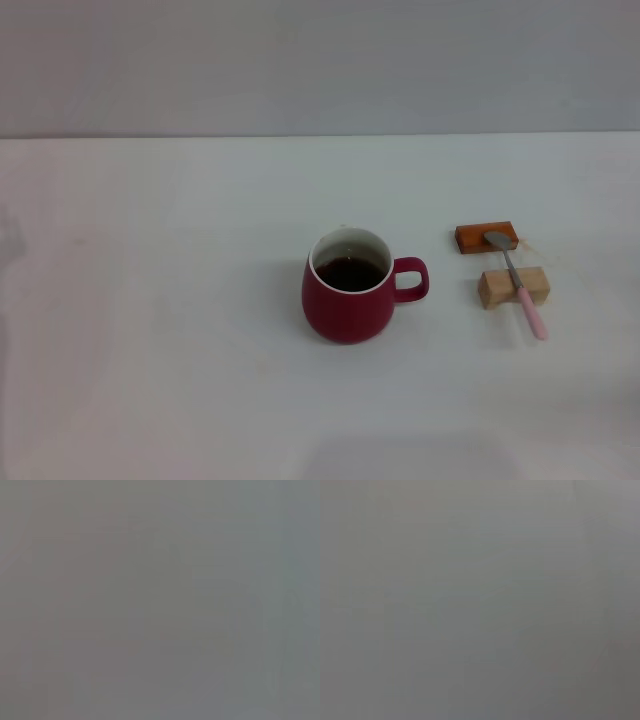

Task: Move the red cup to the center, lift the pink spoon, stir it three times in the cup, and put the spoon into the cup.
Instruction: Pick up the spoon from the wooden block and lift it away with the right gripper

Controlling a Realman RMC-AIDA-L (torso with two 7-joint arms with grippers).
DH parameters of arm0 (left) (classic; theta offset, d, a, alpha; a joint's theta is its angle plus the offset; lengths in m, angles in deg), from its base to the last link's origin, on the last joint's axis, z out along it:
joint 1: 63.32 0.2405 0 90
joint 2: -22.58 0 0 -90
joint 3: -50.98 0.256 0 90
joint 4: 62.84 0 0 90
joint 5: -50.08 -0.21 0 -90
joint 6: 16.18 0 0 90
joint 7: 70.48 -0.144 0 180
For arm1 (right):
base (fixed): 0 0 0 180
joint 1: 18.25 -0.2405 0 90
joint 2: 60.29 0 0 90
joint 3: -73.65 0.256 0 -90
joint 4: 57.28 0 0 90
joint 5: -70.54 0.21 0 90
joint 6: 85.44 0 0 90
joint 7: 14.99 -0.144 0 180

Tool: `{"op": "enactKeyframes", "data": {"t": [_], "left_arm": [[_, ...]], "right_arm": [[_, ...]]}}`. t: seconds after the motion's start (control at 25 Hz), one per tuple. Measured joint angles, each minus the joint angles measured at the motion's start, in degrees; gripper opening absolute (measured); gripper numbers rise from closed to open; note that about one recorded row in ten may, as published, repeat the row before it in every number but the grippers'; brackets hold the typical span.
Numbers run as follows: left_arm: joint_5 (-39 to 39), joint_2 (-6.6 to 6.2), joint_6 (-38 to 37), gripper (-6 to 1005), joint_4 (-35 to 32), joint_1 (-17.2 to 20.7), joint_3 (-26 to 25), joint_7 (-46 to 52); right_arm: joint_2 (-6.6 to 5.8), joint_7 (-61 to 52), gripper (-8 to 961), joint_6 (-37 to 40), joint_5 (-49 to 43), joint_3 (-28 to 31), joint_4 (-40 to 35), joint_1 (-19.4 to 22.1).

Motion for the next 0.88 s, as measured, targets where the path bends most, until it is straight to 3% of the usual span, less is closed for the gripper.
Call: {"op": "enactKeyframes", "data": {"t": [0.04, 0.24, 0.36, 0.52, 0.88], "left_arm": [[-0.4, -0.50, 2.1, 236, -0.5, -0.7, -3.7, 1.6], [-0.5, -0.84, 4.8, 436, -2.2, -2.9, -6.5, 1.1], [-0.6, -0.86, 4.8, 582, -2.6, -3.5, -7.1, 0.8], [-0.6, -1.19, 3.9, 784, -2.5, -4.5, -7.4, -2.0], [-0.4, -1.73, 3.1, 843, -2.6, -4.4, -9.3, -2.2]], "right_arm": [[0.06, 0.0, 713, -0.1, 0.0, -0.6, 0.3, 0.2], [0.41, 1.3, 713, 0.6, 0.0, -2.6, 2.5, 1.8], [0.46, 6.4, 713, 2.9, 0.0, -3.7, 7.3, 4.5], [0.39, 10.9, 714, 5.9, 0.0, -9.5, 15.3, 9.5], [0.53, 11.1, 714, 6.1, 0.0, -19.1, 23.5, 14.9]]}}
